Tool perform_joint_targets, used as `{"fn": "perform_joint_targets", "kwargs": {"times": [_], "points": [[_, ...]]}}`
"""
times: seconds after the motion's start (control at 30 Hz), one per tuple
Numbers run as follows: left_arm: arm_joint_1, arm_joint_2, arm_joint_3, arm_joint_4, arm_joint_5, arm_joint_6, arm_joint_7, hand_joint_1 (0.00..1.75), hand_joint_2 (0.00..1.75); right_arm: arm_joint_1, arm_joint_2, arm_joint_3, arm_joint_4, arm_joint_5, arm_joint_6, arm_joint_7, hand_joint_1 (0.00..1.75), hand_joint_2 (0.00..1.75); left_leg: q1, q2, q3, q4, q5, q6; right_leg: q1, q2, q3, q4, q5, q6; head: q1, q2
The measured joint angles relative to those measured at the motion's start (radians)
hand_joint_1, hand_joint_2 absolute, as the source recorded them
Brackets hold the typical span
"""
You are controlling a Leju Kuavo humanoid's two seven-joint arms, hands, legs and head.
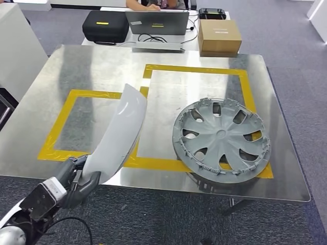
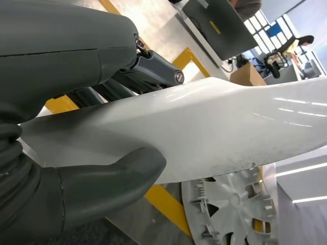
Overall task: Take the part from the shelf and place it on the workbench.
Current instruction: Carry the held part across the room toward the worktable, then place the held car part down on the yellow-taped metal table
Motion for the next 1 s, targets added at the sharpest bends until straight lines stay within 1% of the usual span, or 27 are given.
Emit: {"fn": "perform_joint_targets", "kwargs": {"times": [0.1, 0.23, 0.5, 0.6, 0.67, 0.77, 0.9, 1.0], "points": [[-0.026, -0.001, -0.001, 0.030, 0.000, -0.005, 0.000, 1.75, 1.75, -0.005, -0.001, 0.003, -0.005, 0.000, 0.000, 0.002, 0.00, 0.00, 0.000, 0.000, 0.001, 0.000, -0.001, 0.002, 0.000, 0.000, -0.001, -0.001, 0.000, 0.004, 0.000, 0.000], [-0.037, -0.002, -0.002, 0.052, 0.000, -0.007, 0.000, 1.75, 1.75, -0.006, -0.002, 0.004, -0.010, 0.000, 0.000, 0.004, 0.00, 0.00, 0.000, 0.001, 0.002, 0.000, -0.001, 0.003, 0.000, 0.002, -0.001, -0.001, 0.002, 0.006, 0.000, 0.000], [-0.047, -0.004, -0.004, 0.072, 0.000, -0.009, 0.000, 1.75, 1.75, -0.006, -0.003, 0.005, -0.013, 0.000, 0.000, 0.004, 0.00, 0.00, 0.001, 0.002, 0.004, 0.000, -0.001, 0.002, 0.000, 0.002, 0.000, -0.001, 0.002, 0.006, 0.000, 0.000], [-0.058, -0.004, -0.005, 0.081, -0.005, -0.023, 0.004, 1.75, 1.75, -0.007, -0.003, 0.005, -0.015, 0.003, 0.000, 0.004, 0.00, 0.00, 0.001, 0.002, 0.004, -0.001, -0.001, 0.002, 0.001, 0.002, 0.000, -0.001, 0.001, 0.006, -0.001, 0.000], [-0.087, -0.004, -0.011, 0.102, -0.007, -0.050, 0.013, 1.75, 1.75, -0.012, -0.003, 0.006, -0.019, 0.008, 0.000, 0.007, 0.00, 0.00, 0.002, 0.002, 0.004, -0.001, 0.000, 0.002, 0.001, 0.001, 0.000, -0.001, 0.001, 0.006, 0.000, 0.000], [-0.162, -0.004, -0.029, 0.167, -0.004, -0.085, 0.024, 1.75, 1.75, -0.025, -0.003, 0.007, -0.029, 0.012, 0.000, 0.010, 0.00, 0.00, 0.002, 0.002, 0.004, -0.001, 0.001, 0.001, 0.002, 0.002, 0.001, -0.001, 0.001, 0.006, 0.000, 0.000], [-0.264, -0.004, -0.056, 0.265, 0.005, -0.110, 0.037, 1.75, 1.75, -0.035, -0.007, 0.008, -0.041, 0.009, -0.002, 0.012, 0.00, 0.00, 0.002, 0.002, 0.005, -0.001, 0.002, 0.001, 0.002, 0.002, 0.001, 0.000, 0.002, 0.007, 0.000, 0.000], [-0.327, -0.004, -0.073, 0.333, 0.012, -0.122, 0.062, 1.75, 1.75, -0.035, -0.012, 0.007, -0.044, 0.006, -0.007, 0.009, 0.00, 0.00, 0.002, 0.002, 0.005, -0.001, 0.002, 0.001, 0.002, 0.003, 0.002, 0.000, 0.002, 0.007, 0.000, 0.000]]}}
